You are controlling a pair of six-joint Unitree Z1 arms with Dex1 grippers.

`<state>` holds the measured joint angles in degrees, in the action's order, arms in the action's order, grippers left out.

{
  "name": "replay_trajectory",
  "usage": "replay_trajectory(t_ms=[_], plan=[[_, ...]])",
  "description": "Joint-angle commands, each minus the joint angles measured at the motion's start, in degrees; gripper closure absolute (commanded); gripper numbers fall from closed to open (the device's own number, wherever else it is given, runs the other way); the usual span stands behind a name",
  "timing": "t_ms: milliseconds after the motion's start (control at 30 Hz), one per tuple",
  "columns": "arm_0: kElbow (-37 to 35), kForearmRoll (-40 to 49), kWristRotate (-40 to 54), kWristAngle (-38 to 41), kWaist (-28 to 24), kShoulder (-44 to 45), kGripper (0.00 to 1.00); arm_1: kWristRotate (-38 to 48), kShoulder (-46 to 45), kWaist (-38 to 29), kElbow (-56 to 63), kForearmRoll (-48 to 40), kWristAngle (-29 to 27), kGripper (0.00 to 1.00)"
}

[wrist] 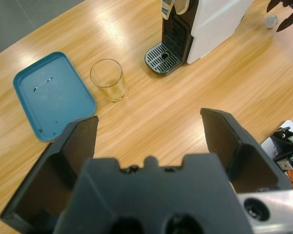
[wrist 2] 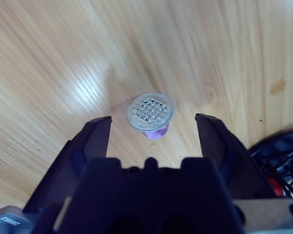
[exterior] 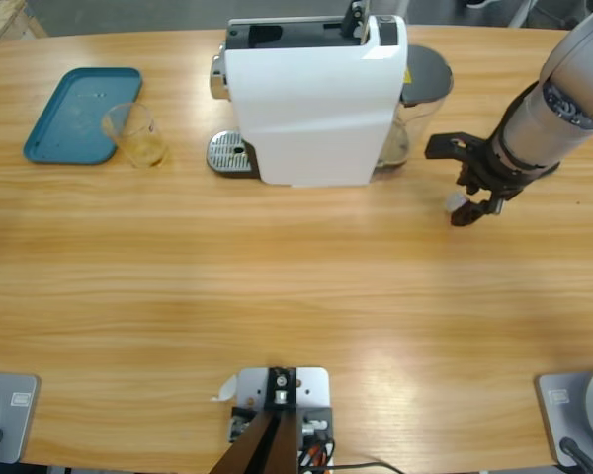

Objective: Pour coffee

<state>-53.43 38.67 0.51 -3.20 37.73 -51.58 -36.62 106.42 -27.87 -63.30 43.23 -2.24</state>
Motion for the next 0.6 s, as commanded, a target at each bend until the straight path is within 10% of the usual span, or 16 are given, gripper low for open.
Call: replay_trajectory(t_ms=[33,433,600], plan=[[2.4,-0.8,-0.7,0.6,0.5,-1.5,0.096,0.6,2.0,-0.5,0.6,-0.4,0.7,0.38],[2.5,-1.4,-0.5,0.6,0.5,-2.0,0.096,0.4,2.6,-0.5,0.5,-0.1,1.3,0.985],[2.6,-1.4,-0.5,0.6,0.5,-2.0,0.096,0.4,2.9,-0.5,0.7,-0.1,1.3,1.0]])
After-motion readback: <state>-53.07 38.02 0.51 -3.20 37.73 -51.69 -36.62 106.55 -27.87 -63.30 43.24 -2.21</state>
